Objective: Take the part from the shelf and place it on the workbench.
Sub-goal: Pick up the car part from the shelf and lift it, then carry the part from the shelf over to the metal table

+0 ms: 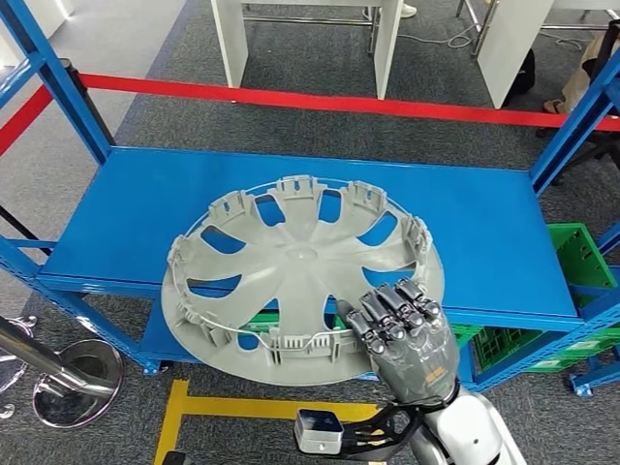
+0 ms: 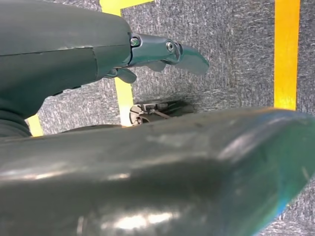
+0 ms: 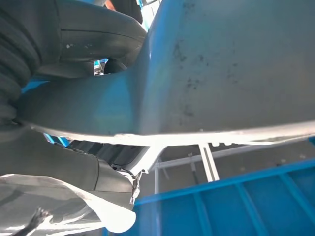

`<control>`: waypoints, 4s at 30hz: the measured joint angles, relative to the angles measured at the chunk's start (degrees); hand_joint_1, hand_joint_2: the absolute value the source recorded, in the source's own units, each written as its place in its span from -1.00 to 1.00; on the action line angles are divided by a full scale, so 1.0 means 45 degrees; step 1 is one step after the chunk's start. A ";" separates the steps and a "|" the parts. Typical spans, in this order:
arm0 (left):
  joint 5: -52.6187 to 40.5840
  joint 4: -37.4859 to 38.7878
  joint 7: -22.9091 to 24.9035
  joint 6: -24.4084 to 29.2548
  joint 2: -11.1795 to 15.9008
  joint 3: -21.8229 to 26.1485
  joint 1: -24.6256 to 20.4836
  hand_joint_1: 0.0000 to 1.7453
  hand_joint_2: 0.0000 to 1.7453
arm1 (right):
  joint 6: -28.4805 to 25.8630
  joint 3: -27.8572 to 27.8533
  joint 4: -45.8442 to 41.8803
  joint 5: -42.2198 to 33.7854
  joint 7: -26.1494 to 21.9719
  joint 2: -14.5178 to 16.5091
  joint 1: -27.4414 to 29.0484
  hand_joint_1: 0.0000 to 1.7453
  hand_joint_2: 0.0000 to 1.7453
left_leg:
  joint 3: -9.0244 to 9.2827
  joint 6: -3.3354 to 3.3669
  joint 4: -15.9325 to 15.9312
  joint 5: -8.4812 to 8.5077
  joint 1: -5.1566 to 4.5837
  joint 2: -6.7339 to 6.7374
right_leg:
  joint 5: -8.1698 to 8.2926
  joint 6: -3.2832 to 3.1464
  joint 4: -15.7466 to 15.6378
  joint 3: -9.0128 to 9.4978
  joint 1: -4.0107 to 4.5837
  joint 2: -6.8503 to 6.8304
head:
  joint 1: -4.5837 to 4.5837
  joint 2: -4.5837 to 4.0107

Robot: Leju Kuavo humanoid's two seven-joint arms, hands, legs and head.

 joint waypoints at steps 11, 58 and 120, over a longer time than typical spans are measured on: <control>-0.0078 0.0000 0.0045 -0.0018 0.0000 -0.0152 -0.0008 -1.00 -1.00 | 0.0005 0.0017 -0.0322 0.0000 0.0083 0.0130 0.0042 1.00 1.00 | -0.0001 0.0000 0.0000 0.0000 0.0001 0.0000 | 0.0000 0.0000 0.0000 -0.0002 0.0000 0.0000 | -0.0002 0.0000; 0.1070 0.0131 0.2013 0.1347 0.0608 -0.0140 -0.0234 -1.00 -1.00 | 0.0010 -0.0662 -0.1589 0.0000 -0.0690 0.0460 0.1021 1.00 1.00 | -0.0482 -0.0480 0.2211 -0.0681 0.0210 0.0015 | 0.0299 -0.0435 0.0393 -0.0747 0.0112 -0.0179 | 0.0004 0.0000; 0.1181 0.0219 0.2472 0.1738 0.0911 -0.0644 -0.0557 -1.00 -1.00 | 0.0010 -0.3144 -0.3899 0.0000 -0.2047 0.1389 0.2971 1.00 1.00 | -0.0875 -0.0330 0.2147 0.0100 0.0120 0.0042 | 0.0078 -0.0542 0.0041 -0.0303 0.0311 -0.0251 | 0.0174 0.0000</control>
